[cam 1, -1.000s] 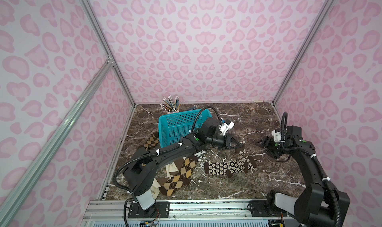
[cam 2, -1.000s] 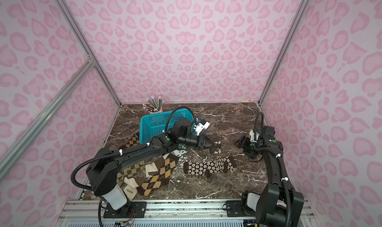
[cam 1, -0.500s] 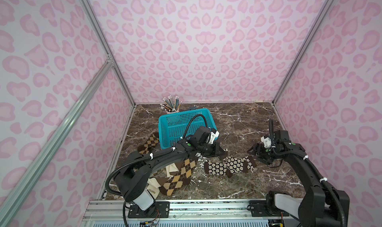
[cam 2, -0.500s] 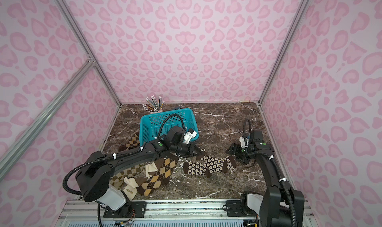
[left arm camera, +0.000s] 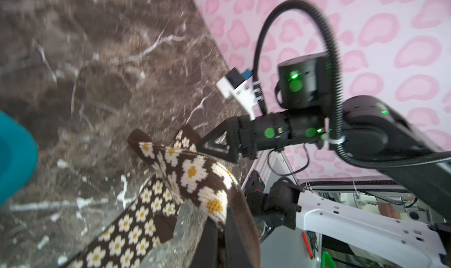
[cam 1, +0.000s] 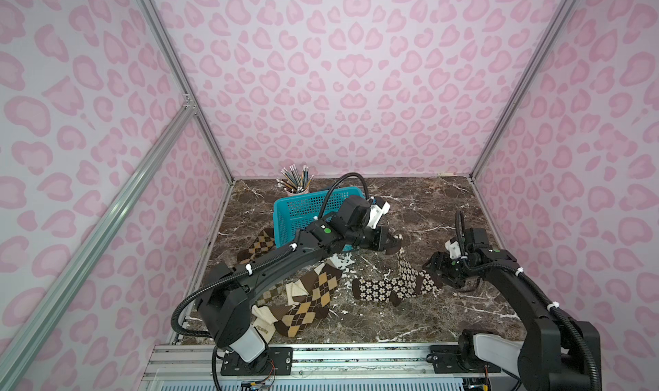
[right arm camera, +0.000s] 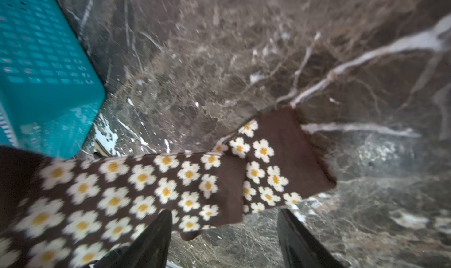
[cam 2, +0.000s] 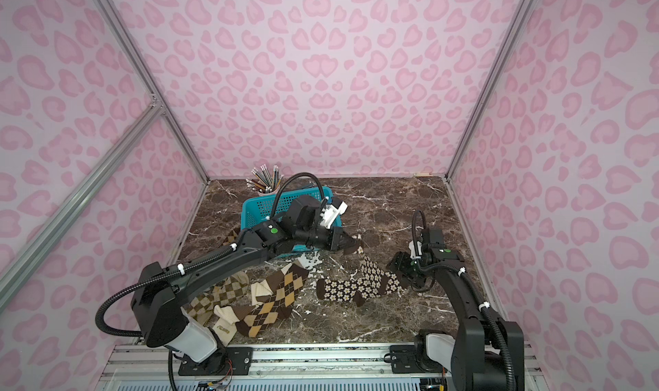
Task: Place the socks together as a pair
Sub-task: Pick up the sock at the center of the board, then place the sock in the sock.
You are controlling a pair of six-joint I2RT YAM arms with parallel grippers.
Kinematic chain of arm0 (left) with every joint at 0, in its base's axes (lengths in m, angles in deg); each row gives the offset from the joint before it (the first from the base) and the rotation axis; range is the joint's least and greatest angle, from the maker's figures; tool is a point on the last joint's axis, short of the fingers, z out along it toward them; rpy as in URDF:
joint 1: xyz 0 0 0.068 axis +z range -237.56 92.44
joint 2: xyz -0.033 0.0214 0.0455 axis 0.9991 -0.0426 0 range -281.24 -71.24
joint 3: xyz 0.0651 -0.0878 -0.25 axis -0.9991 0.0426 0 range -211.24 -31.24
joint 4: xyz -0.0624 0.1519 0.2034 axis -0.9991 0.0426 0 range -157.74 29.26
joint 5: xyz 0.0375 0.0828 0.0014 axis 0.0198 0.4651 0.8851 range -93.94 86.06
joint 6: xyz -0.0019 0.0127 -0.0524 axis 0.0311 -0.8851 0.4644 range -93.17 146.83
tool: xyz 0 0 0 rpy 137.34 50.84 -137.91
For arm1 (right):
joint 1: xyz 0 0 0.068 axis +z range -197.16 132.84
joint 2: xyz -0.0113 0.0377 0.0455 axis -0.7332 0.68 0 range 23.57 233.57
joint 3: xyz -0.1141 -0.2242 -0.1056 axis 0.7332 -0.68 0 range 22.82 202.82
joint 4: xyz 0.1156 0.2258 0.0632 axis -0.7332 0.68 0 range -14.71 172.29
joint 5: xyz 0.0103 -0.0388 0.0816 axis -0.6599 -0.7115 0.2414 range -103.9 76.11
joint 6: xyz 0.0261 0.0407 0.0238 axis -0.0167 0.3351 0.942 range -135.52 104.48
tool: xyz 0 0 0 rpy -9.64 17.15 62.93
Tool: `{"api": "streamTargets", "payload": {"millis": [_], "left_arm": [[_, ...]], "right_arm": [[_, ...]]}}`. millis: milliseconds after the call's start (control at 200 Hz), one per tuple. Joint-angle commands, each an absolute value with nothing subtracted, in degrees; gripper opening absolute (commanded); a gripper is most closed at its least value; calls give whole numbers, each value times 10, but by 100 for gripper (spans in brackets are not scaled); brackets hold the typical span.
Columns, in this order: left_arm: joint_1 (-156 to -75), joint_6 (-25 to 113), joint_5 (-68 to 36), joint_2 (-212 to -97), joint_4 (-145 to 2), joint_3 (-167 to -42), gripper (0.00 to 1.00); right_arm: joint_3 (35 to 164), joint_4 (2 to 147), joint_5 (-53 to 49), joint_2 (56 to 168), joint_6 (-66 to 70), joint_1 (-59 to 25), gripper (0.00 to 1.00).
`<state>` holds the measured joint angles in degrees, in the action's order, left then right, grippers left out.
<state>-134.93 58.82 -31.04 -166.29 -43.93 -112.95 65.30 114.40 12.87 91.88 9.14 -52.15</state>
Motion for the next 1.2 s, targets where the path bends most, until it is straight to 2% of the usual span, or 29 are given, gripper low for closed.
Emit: {"api": "streamTargets", "payload": {"millis": [0,225,345,570,760,895,1195], "left_arm": [[-1353,471,-249,-1684,-355,-1215,6],[-1403,338,-147,-1766,-258,-1373,10],[-1440,277,-120,-1814,-252,-1382,10],[-1514,221,-101,-1795,-286,-1255,10],[-1574,199,-59,-1746,-282,-1141,11],[-1587,218,-9,-1713,-278,-1064,11],[-1591,294,129,-1691,-281,-937,13]], "right_arm": [[682,1122,139,921,97,-529,75],[709,1093,149,903,102,-557,84],[709,1090,160,894,101,-595,84],[714,1116,168,876,70,-659,84],[711,1125,165,883,65,-663,84],[700,1138,164,911,58,-659,83],[722,1119,111,1021,73,-499,82]]}}
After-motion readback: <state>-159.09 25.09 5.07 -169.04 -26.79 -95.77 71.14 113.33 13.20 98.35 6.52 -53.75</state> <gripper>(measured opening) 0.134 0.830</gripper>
